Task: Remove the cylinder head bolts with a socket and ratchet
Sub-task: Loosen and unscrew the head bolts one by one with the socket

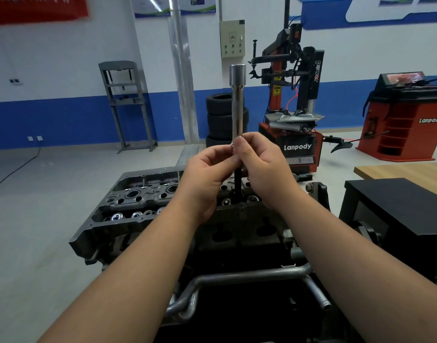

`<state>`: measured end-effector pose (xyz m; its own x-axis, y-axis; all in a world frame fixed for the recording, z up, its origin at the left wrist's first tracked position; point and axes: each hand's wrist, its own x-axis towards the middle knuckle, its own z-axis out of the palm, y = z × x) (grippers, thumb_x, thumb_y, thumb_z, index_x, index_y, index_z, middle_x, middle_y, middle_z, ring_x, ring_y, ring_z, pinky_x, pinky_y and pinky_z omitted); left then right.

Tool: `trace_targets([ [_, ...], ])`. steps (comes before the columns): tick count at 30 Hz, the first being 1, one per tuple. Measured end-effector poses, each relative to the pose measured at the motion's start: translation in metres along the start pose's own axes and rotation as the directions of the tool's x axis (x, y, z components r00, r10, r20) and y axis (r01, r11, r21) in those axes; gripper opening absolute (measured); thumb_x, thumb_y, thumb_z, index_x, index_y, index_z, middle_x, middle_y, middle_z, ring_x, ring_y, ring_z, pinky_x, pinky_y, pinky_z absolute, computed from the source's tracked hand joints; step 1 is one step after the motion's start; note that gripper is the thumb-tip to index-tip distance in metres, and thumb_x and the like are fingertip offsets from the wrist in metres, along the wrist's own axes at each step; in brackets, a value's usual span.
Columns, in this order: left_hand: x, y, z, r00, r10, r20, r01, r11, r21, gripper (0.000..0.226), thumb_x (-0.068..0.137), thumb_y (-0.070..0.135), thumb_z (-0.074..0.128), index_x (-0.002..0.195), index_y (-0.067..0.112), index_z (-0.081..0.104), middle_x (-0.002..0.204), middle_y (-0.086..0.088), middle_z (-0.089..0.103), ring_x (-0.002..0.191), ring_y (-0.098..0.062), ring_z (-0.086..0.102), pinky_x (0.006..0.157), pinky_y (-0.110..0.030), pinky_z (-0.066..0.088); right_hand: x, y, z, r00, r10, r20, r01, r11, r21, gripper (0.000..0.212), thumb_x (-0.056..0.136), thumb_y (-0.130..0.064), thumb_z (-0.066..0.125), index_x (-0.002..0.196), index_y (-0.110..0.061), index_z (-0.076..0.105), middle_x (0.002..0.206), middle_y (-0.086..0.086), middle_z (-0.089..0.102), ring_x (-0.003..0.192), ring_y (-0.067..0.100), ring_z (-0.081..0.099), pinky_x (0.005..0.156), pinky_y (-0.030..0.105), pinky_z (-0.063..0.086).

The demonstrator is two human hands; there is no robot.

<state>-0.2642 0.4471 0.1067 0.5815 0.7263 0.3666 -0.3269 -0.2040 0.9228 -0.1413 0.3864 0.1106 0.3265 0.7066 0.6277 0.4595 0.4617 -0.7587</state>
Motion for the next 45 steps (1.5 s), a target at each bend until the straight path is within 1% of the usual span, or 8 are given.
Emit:
trace_targets([
  [4, 0.0021, -0.0013, -0.0023, 0.999, -0.038, -0.011, 0.038, 0.998, -0.040, 0.018, 0.102, 0.015, 0.058, 0.111, 0.016, 0.073, 0.109, -0.006, 0.078, 0.108, -0.022, 0.072, 0.093, -0.032, 0.055, 0.0005, -0.0001, -0.0006, 1.000, 0.022, -0.009, -0.022, 0.999, 0.027, 0.021, 0.105, -0.034, 0.047, 0.103, -0.028, 0.066, 0.087, -0.010, 0.069, 0.085, 0.001, 0.065, 0.073, 0.022, 0.051],
  [12, -0.0023, 0.0002, 0.0007, 1.000, 0.021, -0.019, -0.020, 1.000, 0.014, 0.032, 0.073, 0.032, 0.075, 0.101, 0.019, 0.073, 0.096, 0.002, 0.079, 0.093, -0.012, 0.075, 0.080, -0.026, 0.057, 0.0000, 0.0003, 0.0002, 1.000, 0.000, 0.008, 0.000, 1.000, -0.019, 0.019, 0.101, -0.038, 0.054, 0.106, -0.021, 0.060, 0.090, -0.006, 0.067, 0.086, 0.006, 0.066, 0.076, 0.027, 0.056],
  [18, 0.0012, 0.0001, 0.0001, 0.999, -0.035, -0.013, 0.035, 0.999, -0.018, 0.018, 0.102, 0.017, 0.058, 0.111, 0.019, 0.073, 0.108, -0.003, 0.078, 0.105, -0.017, 0.073, 0.089, -0.029, 0.057, 0.0011, 0.0001, -0.0003, 1.000, 0.029, 0.004, -0.029, 0.999, 0.037, 0.020, 0.105, -0.033, 0.048, 0.106, -0.026, 0.067, 0.094, -0.003, 0.071, 0.092, 0.008, 0.067, 0.083, 0.032, 0.057],
  [26, -0.0016, 0.0003, 0.0016, 0.999, 0.021, -0.031, -0.020, 0.999, 0.026, 0.028, 0.077, 0.034, 0.073, 0.101, 0.020, 0.072, 0.092, 0.006, 0.079, 0.085, -0.006, 0.075, 0.071, -0.017, 0.057, 0.0007, 0.0007, 0.0004, 1.000, 0.017, -0.003, -0.016, 1.000, 0.022, 0.015, 0.100, -0.036, 0.057, 0.105, -0.022, 0.059, 0.090, -0.005, 0.069, 0.087, 0.007, 0.068, 0.075, 0.023, 0.056],
  [31, 0.0024, -0.0013, -0.0002, 0.999, -0.033, -0.021, 0.033, 0.999, -0.026, 0.018, 0.103, 0.017, 0.057, 0.107, 0.020, 0.074, 0.103, 0.000, 0.079, 0.100, -0.014, 0.074, 0.085, -0.027, 0.057, 0.0015, 0.0013, -0.0009, 0.999, 0.038, -0.010, -0.037, 0.999, 0.019, 0.022, 0.105, -0.032, 0.047, 0.105, -0.023, 0.067, 0.091, -0.006, 0.070, 0.088, 0.007, 0.066, 0.077, 0.027, 0.054],
  [36, 0.0005, -0.0001, 0.0013, 0.999, -0.009, -0.032, 0.009, 1.000, 0.004, 0.027, 0.083, 0.034, 0.071, 0.105, 0.018, 0.071, 0.097, 0.002, 0.079, 0.092, -0.012, 0.075, 0.076, -0.022, 0.058, 0.0007, 0.0010, 0.0012, 1.000, 0.023, 0.017, -0.024, 0.998, 0.053, 0.026, 0.099, -0.040, 0.056, 0.115, -0.020, 0.060, 0.102, -0.002, 0.070, 0.096, 0.010, 0.068, 0.084, 0.031, 0.058],
  [39, -0.0005, -0.0008, 0.0010, 0.999, 0.014, -0.038, -0.013, 1.000, 0.019, 0.035, 0.074, 0.037, 0.073, 0.103, 0.017, 0.071, 0.094, 0.004, 0.079, 0.088, -0.010, 0.075, 0.074, -0.021, 0.057, 0.0009, 0.0014, 0.0004, 1.000, 0.002, 0.002, -0.002, 0.999, 0.032, 0.019, 0.097, -0.042, 0.060, 0.104, -0.025, 0.057, 0.093, -0.002, 0.071, 0.088, 0.011, 0.070, 0.078, 0.029, 0.058],
  [45, 0.0014, -0.0002, -0.0001, 1.000, -0.022, 0.001, 0.022, 0.999, -0.027, 0.020, 0.097, 0.024, 0.062, 0.113, 0.018, 0.073, 0.110, -0.004, 0.078, 0.108, -0.019, 0.073, 0.091, -0.030, 0.056, 0.0012, 0.0027, 0.0001, 1.000, 0.000, -0.017, 0.001, 1.000, 0.025, 0.016, 0.102, -0.036, 0.051, 0.101, -0.029, 0.065, 0.089, -0.008, 0.069, 0.088, 0.008, 0.067, 0.078, 0.031, 0.056],
])
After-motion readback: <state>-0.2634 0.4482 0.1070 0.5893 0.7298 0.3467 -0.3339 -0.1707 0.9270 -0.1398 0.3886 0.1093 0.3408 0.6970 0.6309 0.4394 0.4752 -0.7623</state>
